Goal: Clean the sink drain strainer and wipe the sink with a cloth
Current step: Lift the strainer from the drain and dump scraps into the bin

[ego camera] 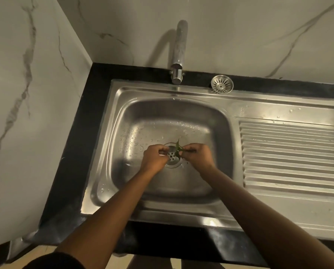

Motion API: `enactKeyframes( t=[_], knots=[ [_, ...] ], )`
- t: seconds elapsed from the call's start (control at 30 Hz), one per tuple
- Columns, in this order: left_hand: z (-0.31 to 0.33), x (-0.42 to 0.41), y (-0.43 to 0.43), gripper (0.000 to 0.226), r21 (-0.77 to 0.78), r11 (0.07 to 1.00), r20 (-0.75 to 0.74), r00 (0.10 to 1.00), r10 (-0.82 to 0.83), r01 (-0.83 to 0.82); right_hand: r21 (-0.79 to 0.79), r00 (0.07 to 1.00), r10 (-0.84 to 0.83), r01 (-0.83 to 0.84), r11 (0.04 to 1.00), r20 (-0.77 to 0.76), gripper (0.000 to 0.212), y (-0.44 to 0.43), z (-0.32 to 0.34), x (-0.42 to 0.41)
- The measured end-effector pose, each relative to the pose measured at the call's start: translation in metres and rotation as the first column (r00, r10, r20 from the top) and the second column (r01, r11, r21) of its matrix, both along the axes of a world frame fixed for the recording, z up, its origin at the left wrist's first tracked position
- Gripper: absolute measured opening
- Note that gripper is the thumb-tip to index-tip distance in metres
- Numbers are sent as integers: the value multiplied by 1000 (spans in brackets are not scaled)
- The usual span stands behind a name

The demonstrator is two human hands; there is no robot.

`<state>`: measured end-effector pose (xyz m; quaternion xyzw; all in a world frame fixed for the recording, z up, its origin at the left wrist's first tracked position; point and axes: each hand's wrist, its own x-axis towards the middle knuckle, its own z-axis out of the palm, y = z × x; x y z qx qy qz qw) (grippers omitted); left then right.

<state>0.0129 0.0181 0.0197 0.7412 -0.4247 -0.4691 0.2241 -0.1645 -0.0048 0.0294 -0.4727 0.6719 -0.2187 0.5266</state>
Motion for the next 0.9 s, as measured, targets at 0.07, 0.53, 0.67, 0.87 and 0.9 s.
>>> enactKeyframes(
  t=[0.07, 0.53, 0.67, 0.87, 0.9],
  knots=[
    [15, 1, 8, 39, -42, 999, -20, 1000, -11, 10, -14, 997, -51, 52, 999, 59, 8, 11, 18, -2],
    [91, 8, 90, 17, -268, 945, -59, 983, 177, -186, -104, 973, 32, -8, 995, 230, 10, 70, 89, -3],
    [103, 5, 124, 20, -313, 916, -54, 968, 246, -250, -158, 944, 171, -131, 979, 281, 17, 87, 107, 4],
    [124, 11, 194, 19, -358, 816, -106, 888, 448, -455, -219, 867, 372, -313, 924, 331, 13, 124, 133, 24],
    [128, 14, 209, 19, -363, 797, -111, 871, 478, -483, -222, 854, 400, -341, 913, 333, 11, 133, 137, 31]
  ],
)
